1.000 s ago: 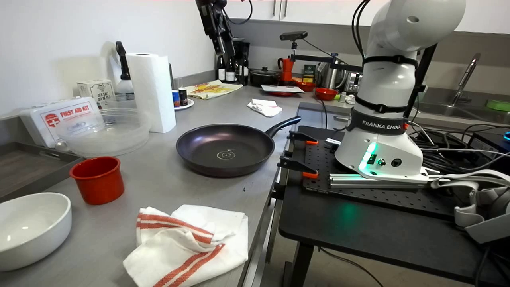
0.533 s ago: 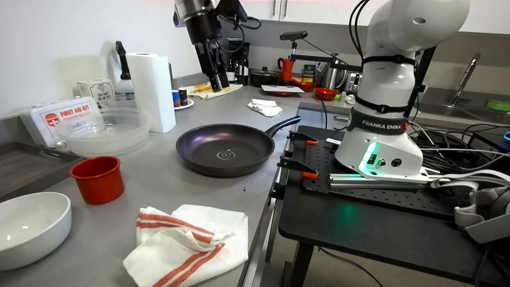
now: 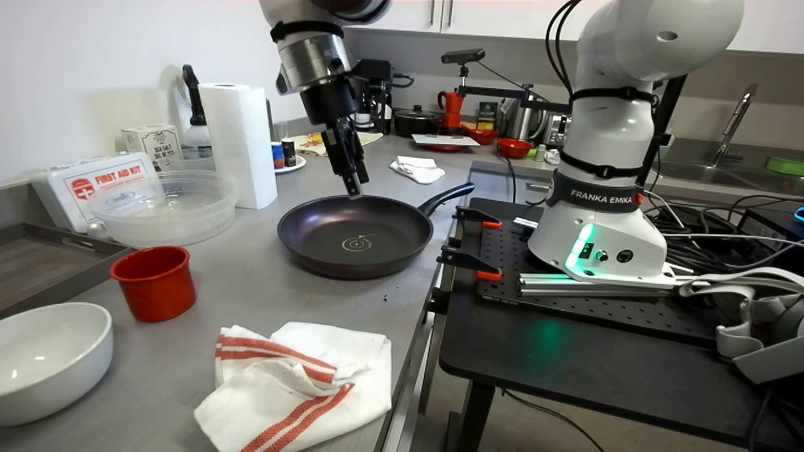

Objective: Wipe the pan using the towel

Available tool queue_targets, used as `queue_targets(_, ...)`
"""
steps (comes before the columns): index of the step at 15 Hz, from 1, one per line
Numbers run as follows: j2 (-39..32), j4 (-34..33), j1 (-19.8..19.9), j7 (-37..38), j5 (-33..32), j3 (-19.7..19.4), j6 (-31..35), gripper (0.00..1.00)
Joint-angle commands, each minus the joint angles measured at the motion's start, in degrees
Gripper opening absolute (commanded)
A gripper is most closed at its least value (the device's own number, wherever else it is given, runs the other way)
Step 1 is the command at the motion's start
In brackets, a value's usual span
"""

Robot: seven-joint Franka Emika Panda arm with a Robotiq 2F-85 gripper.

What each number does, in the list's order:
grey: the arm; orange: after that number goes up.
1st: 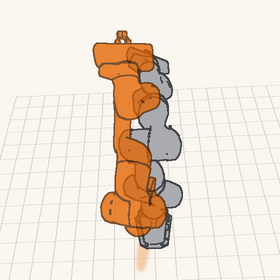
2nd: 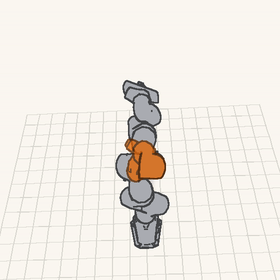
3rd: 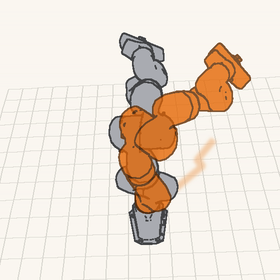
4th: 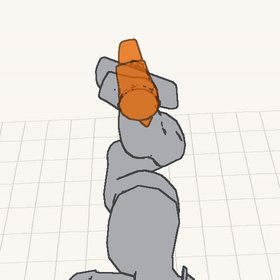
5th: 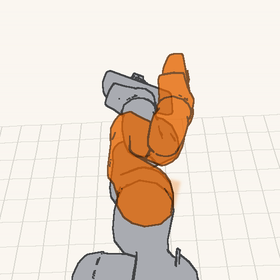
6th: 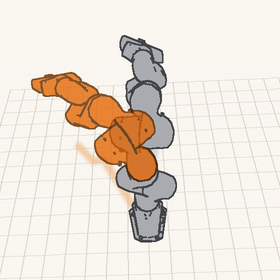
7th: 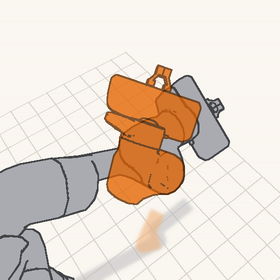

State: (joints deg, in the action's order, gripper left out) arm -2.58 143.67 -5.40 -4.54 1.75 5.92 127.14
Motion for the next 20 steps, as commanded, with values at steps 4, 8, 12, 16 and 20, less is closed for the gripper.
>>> queue_targets(4,-6.81,-0.6,-2.58,3.45,-2.97,2.02,3.84,1.0)
queue_targets(8,-11.67,-3.0,-5.21,5.86,-3.47,3.96,5.32,1.0)
queue_targets(12,-15.98,-6.53,-8.37,8.26,-3.76,5.7,5.88,1.0)
queue_targets(16,-20.0,-10.93,-11.4,10.26,-4.23,6.56,5.07,1.0)
queue_targets(20,-23.85,-15.54,-13.93,11.61,-4.57,6.7,4.21,1.0)
